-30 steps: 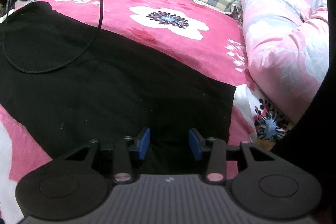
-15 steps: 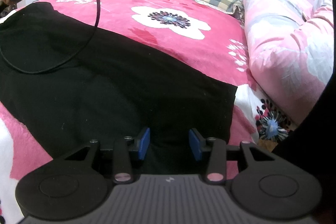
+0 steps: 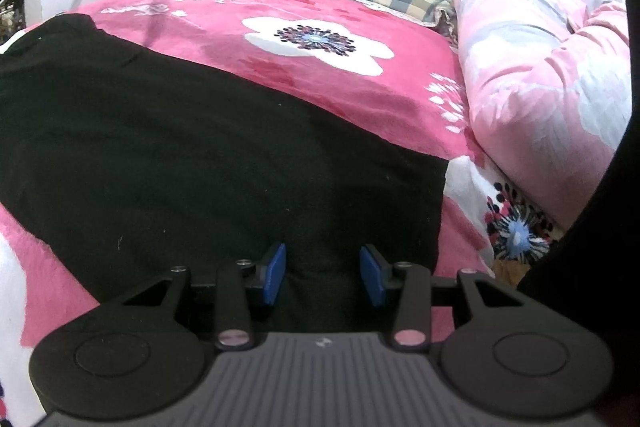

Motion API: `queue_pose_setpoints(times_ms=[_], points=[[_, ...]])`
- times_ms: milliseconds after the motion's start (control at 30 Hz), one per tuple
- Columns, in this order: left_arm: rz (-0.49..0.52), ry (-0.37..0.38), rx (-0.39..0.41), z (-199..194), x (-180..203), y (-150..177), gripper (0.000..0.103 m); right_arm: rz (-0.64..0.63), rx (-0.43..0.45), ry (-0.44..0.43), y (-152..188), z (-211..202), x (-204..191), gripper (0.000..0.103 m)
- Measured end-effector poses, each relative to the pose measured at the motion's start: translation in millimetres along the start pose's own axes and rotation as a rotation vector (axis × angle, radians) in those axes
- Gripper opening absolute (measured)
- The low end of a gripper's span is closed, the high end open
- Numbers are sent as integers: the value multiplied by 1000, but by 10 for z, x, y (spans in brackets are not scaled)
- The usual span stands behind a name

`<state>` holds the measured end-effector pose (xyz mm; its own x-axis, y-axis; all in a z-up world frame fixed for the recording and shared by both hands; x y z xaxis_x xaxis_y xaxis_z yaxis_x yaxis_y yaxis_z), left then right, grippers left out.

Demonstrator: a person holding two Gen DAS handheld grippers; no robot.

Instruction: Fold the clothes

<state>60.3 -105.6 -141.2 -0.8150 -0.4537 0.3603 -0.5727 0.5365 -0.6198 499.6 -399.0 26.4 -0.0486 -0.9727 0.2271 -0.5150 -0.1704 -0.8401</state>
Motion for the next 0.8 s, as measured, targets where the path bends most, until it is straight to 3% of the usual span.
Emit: queue_pose_setpoints(times_ms=[67,200,333,400,500,533,600,667,767,800], points=[[-3,11,-7,1,-13,-7,43,-115,-39,-103,132,15,-217,19],[1,13,-12,10,-4,-5,43,-283,-191,-443,602,116,-1134,18],[9,1,-19,22,16,-8,43,-328,-284,-605,984,330,-1943,16],[0,-3,-17,24,16,-6,43,-325,-306,-568,1133,529,-1987,15],[-17,-9,-5,25,14,2,43,-116,-288,-464,1061,781,-1569,15],[-22,-11,-2,26,14,4,43,-72,-285,-396,1036,878,-1425,17],[-18,-16,-2,27,19,1,43,-37,-280,-359,974,940,-1272,17],[-7,-13,-10,26,17,-7,43,-44,-259,-415,931,847,-1294,17],[-13,-1,-19,23,-3,-18,43,-151,-252,-609,977,571,-1557,16],[-14,2,-21,24,-7,-19,43,-184,-258,-619,1010,550,-1601,16]])
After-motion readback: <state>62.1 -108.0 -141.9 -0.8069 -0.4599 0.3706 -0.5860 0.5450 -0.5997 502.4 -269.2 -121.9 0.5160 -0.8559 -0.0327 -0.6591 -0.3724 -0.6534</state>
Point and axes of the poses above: each gripper's, at about its wrist camera, not at the fingertips, and z roughly the way its jaws point, x to its right, y to its underside, the point moved 7 cm from there along z, roughly the way its jaws point, and after that the axes turned 11 degrees about -z, right-handed, at the moved point
